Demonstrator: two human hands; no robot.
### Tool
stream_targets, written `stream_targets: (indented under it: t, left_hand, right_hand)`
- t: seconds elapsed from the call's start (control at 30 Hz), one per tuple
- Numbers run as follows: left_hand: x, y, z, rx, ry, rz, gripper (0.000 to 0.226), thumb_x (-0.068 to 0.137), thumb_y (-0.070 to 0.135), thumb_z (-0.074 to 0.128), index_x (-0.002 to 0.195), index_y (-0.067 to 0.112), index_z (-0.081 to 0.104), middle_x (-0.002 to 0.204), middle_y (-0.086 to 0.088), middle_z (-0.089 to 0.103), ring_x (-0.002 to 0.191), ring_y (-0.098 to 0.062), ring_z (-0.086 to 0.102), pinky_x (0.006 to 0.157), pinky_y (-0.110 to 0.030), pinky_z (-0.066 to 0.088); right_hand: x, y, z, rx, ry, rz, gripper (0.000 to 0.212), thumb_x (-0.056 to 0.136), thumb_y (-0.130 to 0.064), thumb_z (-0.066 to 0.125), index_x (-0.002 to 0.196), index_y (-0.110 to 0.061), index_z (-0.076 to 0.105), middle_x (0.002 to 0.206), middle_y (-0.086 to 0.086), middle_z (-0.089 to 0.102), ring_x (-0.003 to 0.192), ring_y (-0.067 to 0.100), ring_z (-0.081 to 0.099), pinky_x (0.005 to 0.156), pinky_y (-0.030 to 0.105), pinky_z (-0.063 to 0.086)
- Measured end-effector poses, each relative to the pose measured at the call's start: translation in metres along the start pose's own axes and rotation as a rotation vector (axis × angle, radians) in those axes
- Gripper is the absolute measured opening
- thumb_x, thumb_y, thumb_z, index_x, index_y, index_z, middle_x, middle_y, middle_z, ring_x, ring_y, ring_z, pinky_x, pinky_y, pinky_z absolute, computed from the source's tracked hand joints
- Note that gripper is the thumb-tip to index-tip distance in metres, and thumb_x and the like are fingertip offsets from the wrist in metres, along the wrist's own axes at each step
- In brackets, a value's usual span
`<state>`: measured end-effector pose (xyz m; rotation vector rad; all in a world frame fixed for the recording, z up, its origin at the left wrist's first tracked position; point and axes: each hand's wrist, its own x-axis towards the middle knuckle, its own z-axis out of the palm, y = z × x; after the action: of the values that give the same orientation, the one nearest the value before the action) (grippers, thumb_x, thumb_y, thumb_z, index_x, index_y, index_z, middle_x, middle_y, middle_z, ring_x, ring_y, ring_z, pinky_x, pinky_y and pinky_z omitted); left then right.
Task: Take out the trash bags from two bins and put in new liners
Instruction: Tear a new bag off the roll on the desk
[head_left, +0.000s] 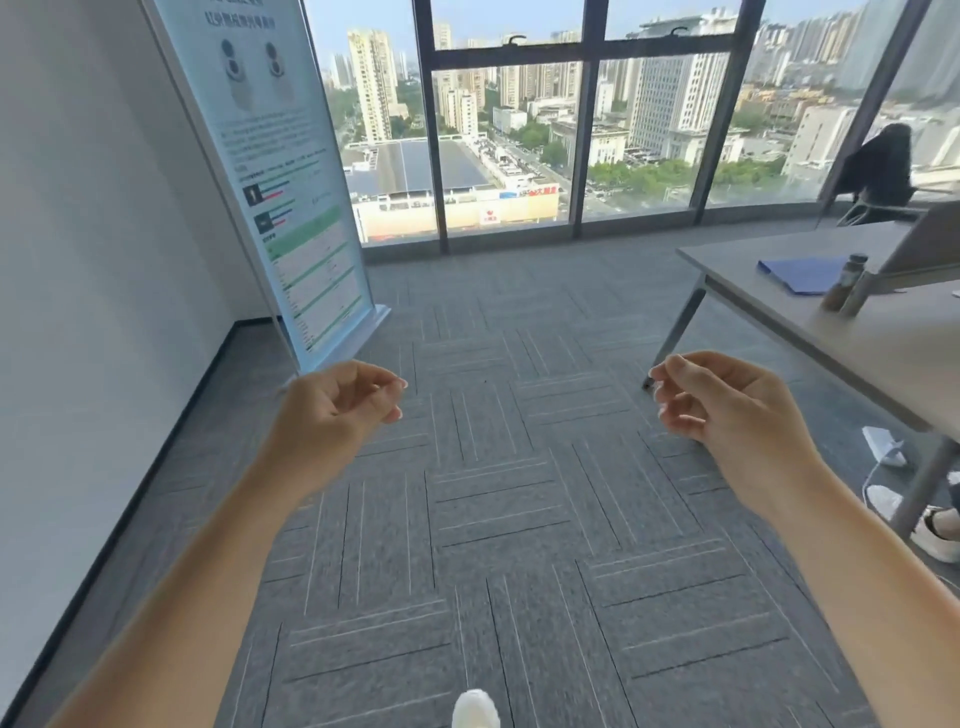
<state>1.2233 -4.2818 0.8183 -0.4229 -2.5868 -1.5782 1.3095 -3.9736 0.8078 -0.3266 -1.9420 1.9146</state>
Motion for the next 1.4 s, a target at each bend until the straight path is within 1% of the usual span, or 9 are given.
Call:
stream_targets:
  t: [0.07,0.13,0.17,0.27,0.37,0.53,0.73,1.07,1.4]
  left_hand:
    - [0.065,-0.011,0.02,-0.058,-0.026,0.026,0.007,0.089,0.026,0.068,0.089,0.021,0.072,0.076,0.008,0.074,0.074,-0.006,0.07,0.071,-0.011,0.051]
    - [0.134,-0.017,0.039,-0.099,-0.071,0.052,0.006,0.089,0.025,0.068,0.088,0.02,0.072,0.075,0.008,0.074,0.073,-0.008,0.07,0.078,-0.023,0.055]
    - [0.168,-0.018,0.048,-0.117,-0.099,0.057,0.005,0.089,0.024,0.068,0.087,0.021,0.072,0.075,0.007,0.074,0.072,-0.008,0.07,0.079,-0.025,0.055]
    - [0.26,-0.014,0.076,-0.142,-0.173,0.077,0.006,0.091,0.024,0.067,0.085,0.023,0.07,0.075,0.001,0.074,0.072,-0.002,0.069,0.066,-0.009,0.05]
    - [0.344,-0.01,0.106,-0.142,-0.239,0.081,0.008,0.093,0.023,0.064,0.089,0.019,0.069,0.08,0.003,0.073,0.067,0.007,0.066,0.059,-0.003,0.044]
    - [0.493,-0.024,0.166,-0.164,-0.283,0.087,0.008,0.093,0.02,0.064,0.087,0.019,0.069,0.077,0.002,0.073,0.065,0.002,0.067,0.063,-0.011,0.051]
    - [0.682,-0.031,0.239,-0.21,-0.272,0.056,0.008,0.093,0.017,0.062,0.091,0.018,0.069,0.08,-0.003,0.072,0.076,-0.015,0.07,0.074,-0.025,0.06]
    - [0.967,-0.022,0.334,-0.229,-0.286,0.105,0.008,0.093,0.018,0.062,0.093,0.014,0.07,0.081,-0.004,0.071,0.074,-0.013,0.07,0.076,-0.026,0.06]
    - [1.269,-0.051,0.455,-0.294,-0.432,0.15,0.009,0.094,0.021,0.064,0.093,0.015,0.071,0.077,0.001,0.073,0.076,-0.015,0.07,0.083,-0.037,0.059]
  right_hand:
    - [0.053,0.003,0.01,-0.008,0.025,0.008,0.021,0.096,-0.016,0.058,0.081,-0.009,0.071,0.069,0.002,0.065,0.061,0.015,0.057,0.061,0.025,0.051]
    - [0.109,0.001,0.02,-0.011,0.058,0.013,0.02,0.096,-0.015,0.058,0.082,-0.009,0.071,0.069,0.002,0.065,0.061,0.016,0.057,0.062,0.026,0.051]
    - [0.136,-0.001,0.024,-0.015,0.075,0.013,0.019,0.096,-0.014,0.058,0.083,-0.009,0.071,0.069,0.003,0.065,0.062,0.016,0.057,0.062,0.026,0.052]
    - [0.218,-0.006,0.035,-0.094,0.106,-0.014,0.017,0.095,-0.014,0.059,0.085,-0.008,0.072,0.071,0.004,0.066,0.061,0.015,0.058,0.061,0.023,0.054]
    - [0.299,-0.006,0.038,-0.157,0.136,-0.025,0.016,0.095,-0.013,0.06,0.085,-0.008,0.072,0.071,0.004,0.066,0.06,0.013,0.059,0.062,0.024,0.055]
    - [0.455,0.02,0.035,-0.151,0.21,-0.044,0.019,0.096,-0.011,0.058,0.082,-0.011,0.072,0.068,0.002,0.068,0.061,0.016,0.06,0.07,0.035,0.056]
    - [0.652,0.05,0.019,-0.044,0.274,-0.066,0.021,0.097,-0.012,0.057,0.082,-0.01,0.071,0.069,0.001,0.067,0.064,0.015,0.059,0.062,0.022,0.056]
    - [0.947,0.065,-0.006,-0.029,0.301,-0.049,0.021,0.097,-0.013,0.058,0.08,-0.011,0.072,0.067,0.0,0.068,0.063,0.013,0.059,0.064,0.025,0.056]
    - [1.221,0.098,-0.009,-0.036,0.415,-0.028,0.017,0.096,-0.012,0.06,0.084,-0.011,0.072,0.069,-0.001,0.066,0.064,0.013,0.057,0.066,0.026,0.054]
